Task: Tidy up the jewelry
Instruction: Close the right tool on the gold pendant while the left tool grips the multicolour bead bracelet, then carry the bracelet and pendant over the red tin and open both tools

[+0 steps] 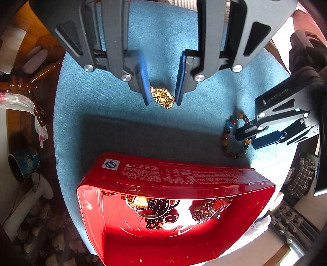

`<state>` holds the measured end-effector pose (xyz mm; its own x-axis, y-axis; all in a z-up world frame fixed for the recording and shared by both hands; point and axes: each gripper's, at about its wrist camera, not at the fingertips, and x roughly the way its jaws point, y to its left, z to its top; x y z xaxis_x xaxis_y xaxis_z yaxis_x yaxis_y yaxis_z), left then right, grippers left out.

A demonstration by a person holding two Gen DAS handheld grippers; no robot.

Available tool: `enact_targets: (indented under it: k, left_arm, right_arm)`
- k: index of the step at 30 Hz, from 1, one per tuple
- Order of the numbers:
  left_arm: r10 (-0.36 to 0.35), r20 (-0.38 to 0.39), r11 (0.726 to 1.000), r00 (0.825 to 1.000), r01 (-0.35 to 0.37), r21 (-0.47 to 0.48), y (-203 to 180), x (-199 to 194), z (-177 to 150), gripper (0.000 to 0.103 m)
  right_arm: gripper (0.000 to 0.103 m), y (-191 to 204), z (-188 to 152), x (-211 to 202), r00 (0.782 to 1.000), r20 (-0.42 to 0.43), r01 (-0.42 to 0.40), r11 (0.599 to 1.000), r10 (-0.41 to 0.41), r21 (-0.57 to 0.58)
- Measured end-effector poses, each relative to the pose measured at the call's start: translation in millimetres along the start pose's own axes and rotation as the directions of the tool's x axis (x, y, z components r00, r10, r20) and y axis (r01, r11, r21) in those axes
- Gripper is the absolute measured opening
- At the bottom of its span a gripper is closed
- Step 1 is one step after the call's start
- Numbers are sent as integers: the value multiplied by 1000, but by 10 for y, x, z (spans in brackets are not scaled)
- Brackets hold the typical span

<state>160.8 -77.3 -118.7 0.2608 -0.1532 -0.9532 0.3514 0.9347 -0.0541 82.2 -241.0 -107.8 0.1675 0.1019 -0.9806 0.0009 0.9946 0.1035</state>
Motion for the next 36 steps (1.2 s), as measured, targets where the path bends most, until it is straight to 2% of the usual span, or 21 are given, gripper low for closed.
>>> enact_targets:
  k: [3, 4, 15, 24, 30, 36]
  left_arm:
    - [-31, -9, 1000, 999, 31, -1, -57, 14, 14, 13]
    - [-51, -14, 999, 999, 50, -8, -58, 23, 18, 8]
    - [-87, 22, 995, 996, 88, -37, 50, -138, -40, 8]
    - [-103, 92, 993, 990, 108, -51, 196, -514, -104, 8]
    - [-118, 161, 991, 980, 126, -43, 208, -807, -46, 8]
    - [-155, 240, 986, 958, 166, -24, 187, -1148, 81, 8]
  right_arm:
    - [23, 26, 32, 43, 1000, -7, 3, 1000, -3, 2]
    - [23, 24, 30, 48, 1000, -7, 5, 1000, -5, 2]
    - [23, 82, 72, -8, 1000, 5, 15, 1000, -15, 6]
    - [23, 122, 62, -223, 999, 49, 11, 1000, -11, -1]
    - [23, 137, 103, -393, 996, 85, 6, 1000, -5, -9]
    - [23, 148, 218, -667, 989, 150, 11, 999, -6, -31]
